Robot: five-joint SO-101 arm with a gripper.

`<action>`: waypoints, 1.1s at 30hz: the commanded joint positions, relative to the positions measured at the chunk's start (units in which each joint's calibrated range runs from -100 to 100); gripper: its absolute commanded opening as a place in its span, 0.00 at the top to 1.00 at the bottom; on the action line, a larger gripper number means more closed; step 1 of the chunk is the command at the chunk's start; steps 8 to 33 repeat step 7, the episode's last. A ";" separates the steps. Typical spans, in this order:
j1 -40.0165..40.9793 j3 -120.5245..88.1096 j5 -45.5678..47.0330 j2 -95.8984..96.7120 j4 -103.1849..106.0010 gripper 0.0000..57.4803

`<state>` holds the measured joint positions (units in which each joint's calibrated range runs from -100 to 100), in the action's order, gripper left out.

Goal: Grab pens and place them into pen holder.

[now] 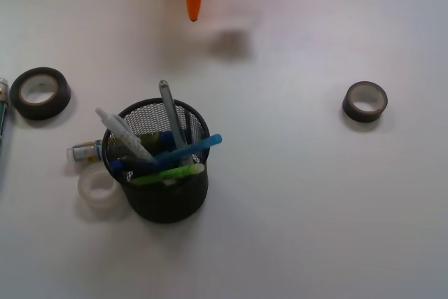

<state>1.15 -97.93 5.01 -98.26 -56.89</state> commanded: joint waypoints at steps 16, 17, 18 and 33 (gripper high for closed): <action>0.39 0.38 0.20 -0.81 -0.15 0.99; 0.39 0.38 0.20 -0.81 -0.15 0.99; 0.39 0.38 0.20 -0.81 -0.15 0.99; 0.39 0.38 0.20 -0.81 -0.15 0.99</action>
